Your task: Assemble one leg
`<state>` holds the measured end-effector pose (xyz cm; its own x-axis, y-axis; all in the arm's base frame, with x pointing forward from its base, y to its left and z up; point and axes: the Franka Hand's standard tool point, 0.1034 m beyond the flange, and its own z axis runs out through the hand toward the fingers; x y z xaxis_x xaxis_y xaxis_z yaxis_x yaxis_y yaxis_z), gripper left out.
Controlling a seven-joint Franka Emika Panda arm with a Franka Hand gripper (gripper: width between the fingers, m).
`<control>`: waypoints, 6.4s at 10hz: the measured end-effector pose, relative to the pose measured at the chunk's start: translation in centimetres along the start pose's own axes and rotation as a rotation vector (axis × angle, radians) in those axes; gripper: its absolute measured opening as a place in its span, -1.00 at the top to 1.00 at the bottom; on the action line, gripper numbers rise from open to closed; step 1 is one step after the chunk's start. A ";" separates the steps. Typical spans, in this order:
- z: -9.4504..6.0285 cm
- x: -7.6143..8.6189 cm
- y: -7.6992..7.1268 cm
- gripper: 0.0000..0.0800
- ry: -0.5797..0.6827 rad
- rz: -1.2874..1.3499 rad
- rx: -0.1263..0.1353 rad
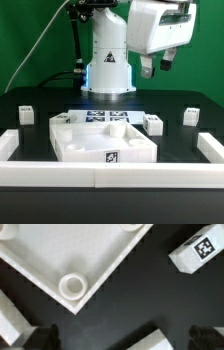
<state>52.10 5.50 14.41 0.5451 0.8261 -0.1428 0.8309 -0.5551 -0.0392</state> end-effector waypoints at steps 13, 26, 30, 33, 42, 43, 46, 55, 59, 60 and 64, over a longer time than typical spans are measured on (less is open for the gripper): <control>4.3 -5.2 2.0 -0.62 0.064 -0.449 -0.076; 8.1 -8.5 1.7 -0.62 0.087 -0.721 -0.108; 12.3 -11.1 0.5 -0.62 0.097 -0.785 -0.065; 15.0 -11.1 -0.6 -0.62 0.107 -0.792 -0.032; 15.2 -11.4 -0.3 0.84 0.111 -0.776 -0.037; 15.2 -11.4 -0.3 0.84 0.111 -0.776 -0.037; 15.2 -11.4 -0.3 0.84 0.111 -0.775 -0.037; 13.6 -0.7 -3.2 0.84 0.167 -0.547 -0.057; 12.8 1.9 -3.9 0.84 0.168 -0.620 -0.057; 12.9 1.7 -3.8 0.84 0.168 -0.615 -0.058; 13.0 1.7 -3.8 -0.04 0.167 -0.612 -0.056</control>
Offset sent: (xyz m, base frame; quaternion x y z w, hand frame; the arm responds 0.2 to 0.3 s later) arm 0.0000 0.0000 0.0000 0.0000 0.0000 0.0000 1.0000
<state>48.43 7.69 1.50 -0.0239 0.9987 0.0454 0.9996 0.0245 -0.0125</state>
